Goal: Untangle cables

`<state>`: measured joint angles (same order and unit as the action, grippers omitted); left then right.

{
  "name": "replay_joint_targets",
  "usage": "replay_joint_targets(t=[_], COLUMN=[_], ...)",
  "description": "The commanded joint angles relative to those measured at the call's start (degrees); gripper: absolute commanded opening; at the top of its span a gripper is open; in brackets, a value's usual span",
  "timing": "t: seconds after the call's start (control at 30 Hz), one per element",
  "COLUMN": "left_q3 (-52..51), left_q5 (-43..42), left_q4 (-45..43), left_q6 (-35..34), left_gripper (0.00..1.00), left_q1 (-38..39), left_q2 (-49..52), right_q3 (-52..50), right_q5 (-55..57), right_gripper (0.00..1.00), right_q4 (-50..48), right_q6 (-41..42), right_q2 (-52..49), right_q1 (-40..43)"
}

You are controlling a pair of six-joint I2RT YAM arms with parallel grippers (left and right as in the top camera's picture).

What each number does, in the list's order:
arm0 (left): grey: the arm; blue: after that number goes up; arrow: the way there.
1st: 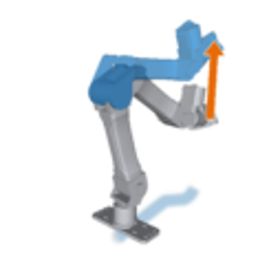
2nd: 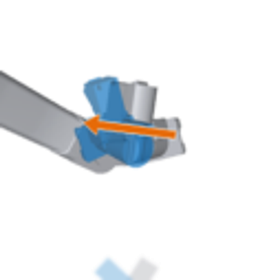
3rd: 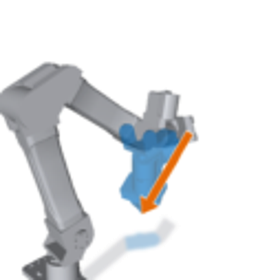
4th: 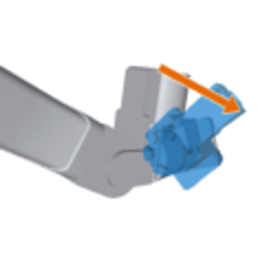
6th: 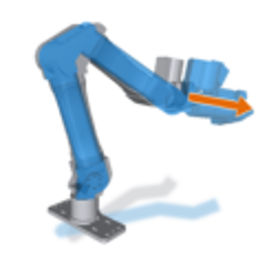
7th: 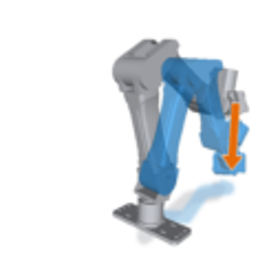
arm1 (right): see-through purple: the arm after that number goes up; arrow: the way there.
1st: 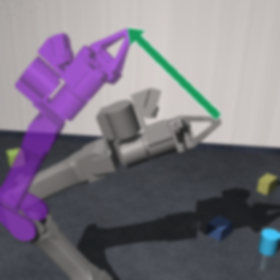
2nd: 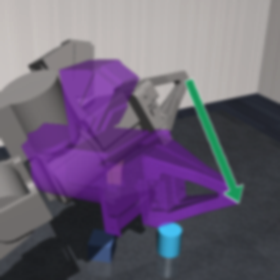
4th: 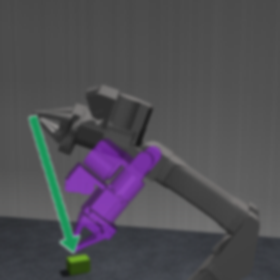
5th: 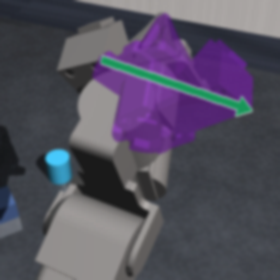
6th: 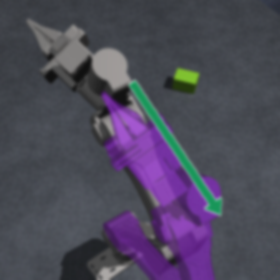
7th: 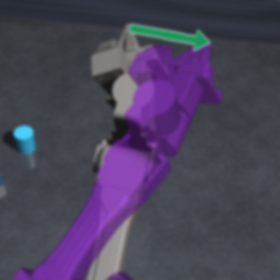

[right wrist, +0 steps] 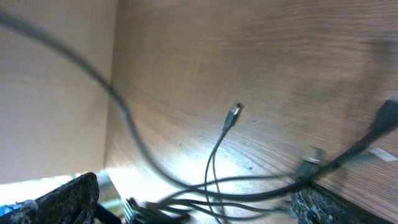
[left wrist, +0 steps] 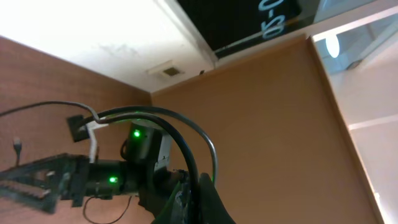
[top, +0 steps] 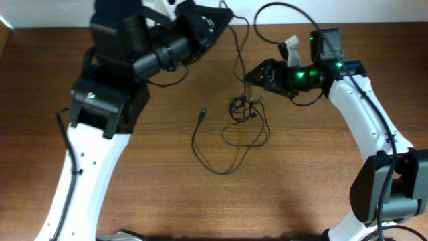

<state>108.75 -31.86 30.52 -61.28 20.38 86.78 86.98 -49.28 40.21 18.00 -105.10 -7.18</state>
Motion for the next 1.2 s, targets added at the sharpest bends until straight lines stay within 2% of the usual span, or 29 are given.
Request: replay_joint_targets(t=[0.0,0.27,0.33,0.47,0.5,0.57,0.63,0.67,0.7,0.73,0.77,0.87,0.93,0.97,1.0,1.07,1.17], left_q3=[1.0,1.0,1.0,1.0,1.0,1.0,1.0,1.0,1.0,1.0,1.0,1.0,1.0,1.0,1.0,1.0,1.0], left_q5=[1.0,1.2,1.2,1.3,1.2,1.2,1.2,1.2,1.2,1.3,1.3,1.8,3.8,5.1,7.6,10.8,12.3], left_q4=[-0.5,-1.4,-1.4,-1.5,-1.6,-2.0,-3.0,-3.8,-4.4,-4.7,-4.8,-4.5,-2.7,-1.5,0.9,4.3,6.4], left_q6=[0.9,0.9,0.9,0.9,0.9,0.5,0.5,0.5,0.5,0.5,0.5,0.5,0.5,0.5,0.5,0.5,0.5], left_gripper=[0.00,0.00,0.00,0.00,0.00,0.00,0.00,0.00,0.00,0.00,0.00,0.00,0.00,0.00,0.00,0.00,0.00], left_q1=[1.0,1.0,1.0,0.9,0.8,0.4,0.5,0.5,0.4,0.2,0.2,-1.1,-2.2,-2.6,-3.2,-3.8,-4.6], left_q2=[1.4,1.4,1.4,1.3,1.3,1.3,1.3,1.3,1.3,1.3,1.3,1.3,1.3,1.3,1.3,1.3,1.3], right_q3=[-0.4,-1.0,-1.1,-1.2,-1.2,-1.3,-1.3,-1.3,-1.3,-1.3,-1.3,-1.3,-1.3,-1.3,-1.2,-1.2,-1.2], right_q5=[1.5,5.9,8.8,10.7,10.8,11.1,12.7,14.0,14.9,16.3,17.2,17.5,17.3,16.9,15.5,13.0,8.5], right_gripper=[0.99,0.98,0.89,0.88,0.84,0.69,0.45,0.25,0.13,0.07,0.05,0.07,0.19,0.31,0.52,0.61,0.65], right_q4=[-0.2,0.2,0.3,0.2,0.3,0.7,1.3,2.1,2.5,3.0,3.4,3.5,3.5,3.5,3.5,3.5,3.5], right_q6=[-2.4,-2.4,-2.4,-2.4,-2.4,-2.8,-2.8,-2.8,-2.7,-2.1,-1.3,-0.1,1.4,1.6,1.6,1.6,1.5], right_q2=[-0.5,-0.7,-0.8,-0.8,-0.8,-0.8,-0.8,-0.8,-0.8,-0.8,-0.8,-0.8,-0.8,-0.8,-0.7,-0.6,-0.3], right_q1=[-3.0,-10.1,-12.1,-14.3,-14.4,-14.4,-14.6,-14.5,-14.5,-14.3,-14.0,-12.9,-11.5,-10.7,-9.1,-6.7,-3.1])
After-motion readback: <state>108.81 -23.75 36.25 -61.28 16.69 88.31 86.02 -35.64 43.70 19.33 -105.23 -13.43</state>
